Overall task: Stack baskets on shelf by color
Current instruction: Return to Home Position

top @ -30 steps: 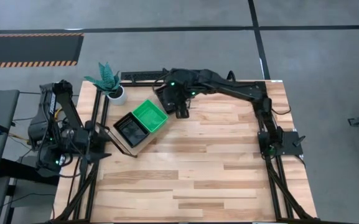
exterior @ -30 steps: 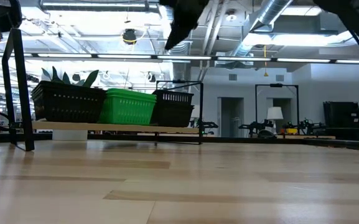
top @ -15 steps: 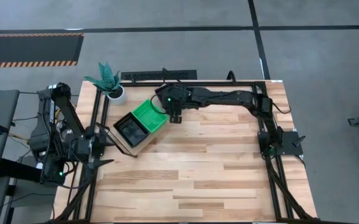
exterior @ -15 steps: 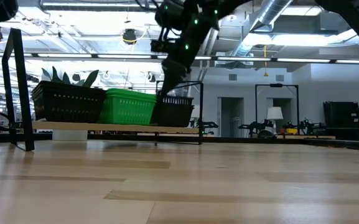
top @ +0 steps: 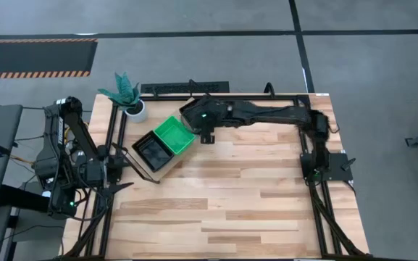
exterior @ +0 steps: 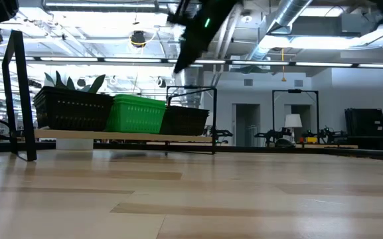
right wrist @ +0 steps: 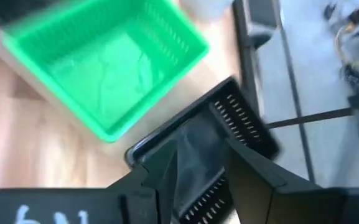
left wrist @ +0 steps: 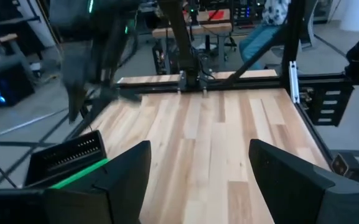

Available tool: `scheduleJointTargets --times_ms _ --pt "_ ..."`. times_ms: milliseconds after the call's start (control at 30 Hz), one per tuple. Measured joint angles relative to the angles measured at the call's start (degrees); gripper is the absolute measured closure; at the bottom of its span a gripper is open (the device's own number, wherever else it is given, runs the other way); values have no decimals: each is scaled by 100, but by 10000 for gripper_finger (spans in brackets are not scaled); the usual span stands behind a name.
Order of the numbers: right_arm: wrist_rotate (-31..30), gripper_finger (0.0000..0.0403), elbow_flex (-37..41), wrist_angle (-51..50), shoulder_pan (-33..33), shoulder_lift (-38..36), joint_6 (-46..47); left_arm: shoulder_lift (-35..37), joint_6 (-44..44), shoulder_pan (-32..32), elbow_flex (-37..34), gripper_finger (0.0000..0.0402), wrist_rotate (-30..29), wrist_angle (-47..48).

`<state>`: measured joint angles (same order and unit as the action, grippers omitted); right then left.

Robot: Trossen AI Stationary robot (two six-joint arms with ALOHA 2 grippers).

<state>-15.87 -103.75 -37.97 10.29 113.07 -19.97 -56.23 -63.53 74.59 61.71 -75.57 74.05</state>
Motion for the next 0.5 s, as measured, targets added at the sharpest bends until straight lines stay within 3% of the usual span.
scheduleJointTargets --times_ms 200,333,500 --pt "115 259 10 -294 -465 -1093 42 -31 286 0 0 141 106 -93" --pt "861 259 3 -953 -943 -1924 -201 -6 318 4 0 141 -284 35" --pt "994 255 259 -1760 -1244 -3005 331 806 -805 5 -51 141 -187 897"
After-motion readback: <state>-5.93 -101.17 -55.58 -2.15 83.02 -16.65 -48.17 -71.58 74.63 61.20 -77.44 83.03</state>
